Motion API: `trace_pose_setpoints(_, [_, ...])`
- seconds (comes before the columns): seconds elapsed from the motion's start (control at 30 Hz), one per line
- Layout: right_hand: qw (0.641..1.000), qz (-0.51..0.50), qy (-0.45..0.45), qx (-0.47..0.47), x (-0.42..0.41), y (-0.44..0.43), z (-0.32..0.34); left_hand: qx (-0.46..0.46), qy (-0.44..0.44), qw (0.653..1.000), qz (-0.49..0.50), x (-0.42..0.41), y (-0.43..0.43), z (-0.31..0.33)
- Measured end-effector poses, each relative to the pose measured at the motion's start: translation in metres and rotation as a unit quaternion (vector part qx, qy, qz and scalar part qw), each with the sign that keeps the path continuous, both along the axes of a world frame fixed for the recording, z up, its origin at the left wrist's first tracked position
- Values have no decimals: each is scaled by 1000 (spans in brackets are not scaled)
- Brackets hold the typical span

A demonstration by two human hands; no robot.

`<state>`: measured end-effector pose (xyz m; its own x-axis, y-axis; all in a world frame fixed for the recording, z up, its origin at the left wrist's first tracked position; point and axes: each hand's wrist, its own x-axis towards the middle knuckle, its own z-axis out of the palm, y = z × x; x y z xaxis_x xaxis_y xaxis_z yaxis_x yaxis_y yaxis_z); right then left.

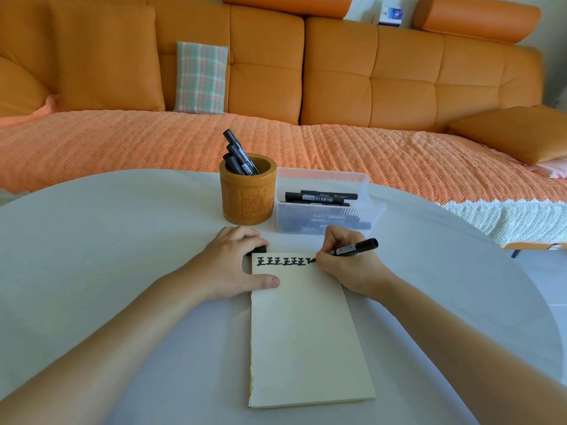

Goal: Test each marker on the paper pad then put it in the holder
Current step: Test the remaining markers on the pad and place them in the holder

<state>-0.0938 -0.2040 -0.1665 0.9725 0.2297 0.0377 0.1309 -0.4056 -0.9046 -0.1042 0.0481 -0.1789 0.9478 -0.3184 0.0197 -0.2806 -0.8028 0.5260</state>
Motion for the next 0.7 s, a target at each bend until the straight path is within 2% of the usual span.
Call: trace_pose_setpoints(0.7, [1000,25,-3,-8,2,0,1,7,-1,1000,7,0,-1,1])
